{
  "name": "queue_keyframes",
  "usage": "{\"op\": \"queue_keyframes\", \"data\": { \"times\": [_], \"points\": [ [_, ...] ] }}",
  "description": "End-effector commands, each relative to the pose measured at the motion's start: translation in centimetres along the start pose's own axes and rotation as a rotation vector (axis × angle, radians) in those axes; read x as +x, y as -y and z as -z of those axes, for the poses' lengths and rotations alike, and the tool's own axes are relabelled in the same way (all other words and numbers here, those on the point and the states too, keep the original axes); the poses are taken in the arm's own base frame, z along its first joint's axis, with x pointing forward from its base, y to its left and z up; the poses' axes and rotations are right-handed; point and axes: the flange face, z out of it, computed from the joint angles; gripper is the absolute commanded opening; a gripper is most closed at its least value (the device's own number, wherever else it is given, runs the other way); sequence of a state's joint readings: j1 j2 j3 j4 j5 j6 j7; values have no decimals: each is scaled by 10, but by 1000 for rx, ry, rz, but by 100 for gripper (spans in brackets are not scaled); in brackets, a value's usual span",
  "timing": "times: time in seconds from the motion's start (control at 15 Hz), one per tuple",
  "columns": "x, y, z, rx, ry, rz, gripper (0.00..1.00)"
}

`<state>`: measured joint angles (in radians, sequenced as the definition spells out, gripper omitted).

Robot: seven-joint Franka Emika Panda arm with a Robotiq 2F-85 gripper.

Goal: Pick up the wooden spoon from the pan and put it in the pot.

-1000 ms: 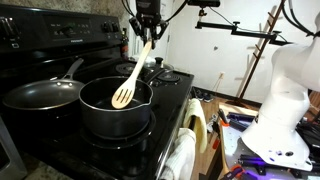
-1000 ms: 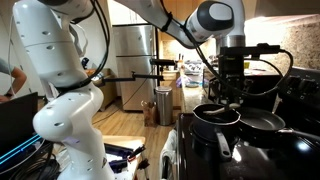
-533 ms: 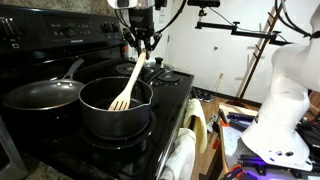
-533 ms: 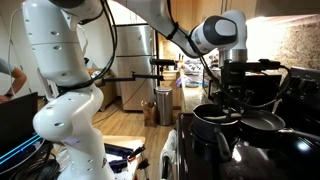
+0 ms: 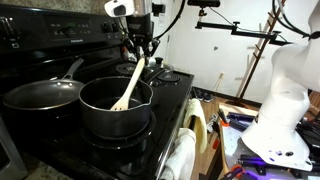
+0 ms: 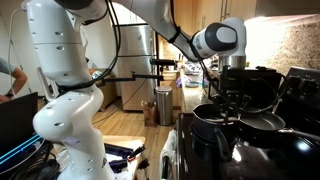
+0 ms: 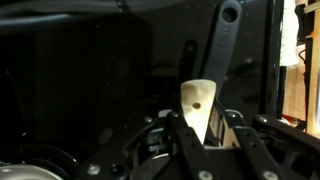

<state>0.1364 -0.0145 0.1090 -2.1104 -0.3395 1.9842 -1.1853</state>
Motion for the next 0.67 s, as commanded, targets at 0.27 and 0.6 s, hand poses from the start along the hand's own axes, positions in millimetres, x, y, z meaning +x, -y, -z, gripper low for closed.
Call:
{"op": "queue_keyframes", "data": {
  "times": [0.27,0.6],
  "points": [
    [16,0,0,16,-47,-44,19],
    [13,2,2,12,-56,-82,74]
  ]
}}
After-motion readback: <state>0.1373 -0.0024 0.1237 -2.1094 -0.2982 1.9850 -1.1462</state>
